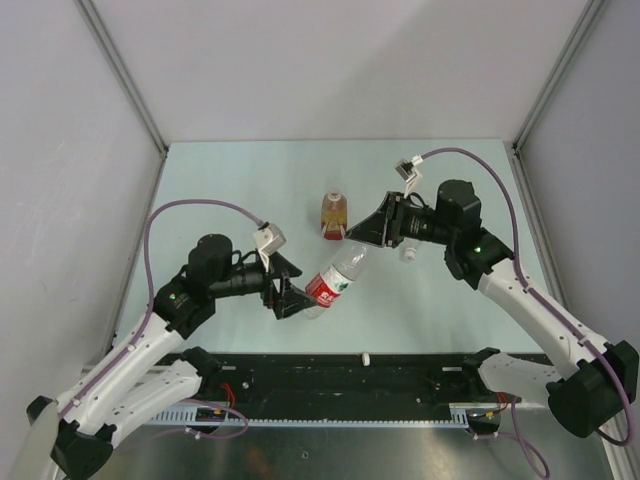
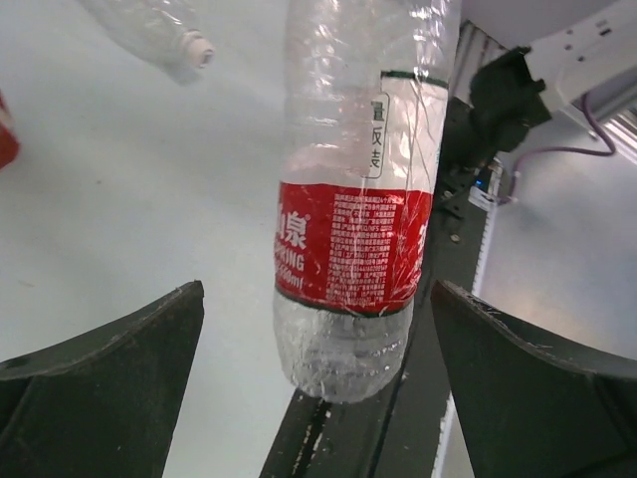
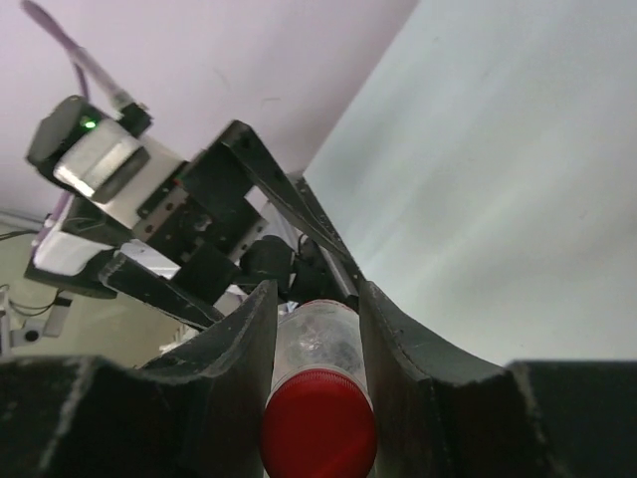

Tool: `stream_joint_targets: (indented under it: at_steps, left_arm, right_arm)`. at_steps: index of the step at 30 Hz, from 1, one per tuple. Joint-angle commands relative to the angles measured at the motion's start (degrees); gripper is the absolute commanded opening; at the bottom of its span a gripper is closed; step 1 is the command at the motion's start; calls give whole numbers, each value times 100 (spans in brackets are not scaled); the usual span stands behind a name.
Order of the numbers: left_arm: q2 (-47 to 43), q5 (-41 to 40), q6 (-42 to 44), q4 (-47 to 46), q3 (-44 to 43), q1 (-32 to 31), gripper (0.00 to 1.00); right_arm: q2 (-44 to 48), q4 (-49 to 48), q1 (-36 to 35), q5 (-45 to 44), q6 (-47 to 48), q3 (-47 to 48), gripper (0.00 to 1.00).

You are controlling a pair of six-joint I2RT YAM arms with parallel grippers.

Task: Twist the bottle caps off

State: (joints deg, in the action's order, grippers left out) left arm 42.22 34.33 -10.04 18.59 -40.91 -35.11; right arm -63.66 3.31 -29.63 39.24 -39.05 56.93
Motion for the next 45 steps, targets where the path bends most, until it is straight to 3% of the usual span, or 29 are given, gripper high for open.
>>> stream_joint_targets:
  at_steps: [1,11,17,22,25,30,33,36,45]
  left_arm:
    - [200,869,-12,-359,16,14,99]
    - [517,1228,-106,-474,33,-45,95]
    - [632,1325,-124,-490,25,-68,69]
    - [643,1322,-125,-494,38,-95,51]
    - [613,1251,-126,-492,54,-115,46]
    - [535,1000,-127,-495,102,-175,41]
    - [463,755,-102,-490,119,-255,40]
    - [334,479,-27,-445,114,-364,38]
    - [-119,-872,371,94,-21,-633,36]
  right_arm:
    - [-90,-986,-27,510,-469,220,1]
    - [-159,-1320,-134,387,-673,222,0]
    - [-129,-1398,-197,249,-698,222,0]
    - [-66,-1329,-209,195,-650,221,6]
    - [12,-1286,-194,160,-589,218,18]
    - [197,-1226,-173,7,-454,222,71]
    - [336,-1152,-145,-183,-383,218,93]
    - [484,-1049,-91,-358,-327,219,99]
    - [780,-565,162,-557,-162,217,99]
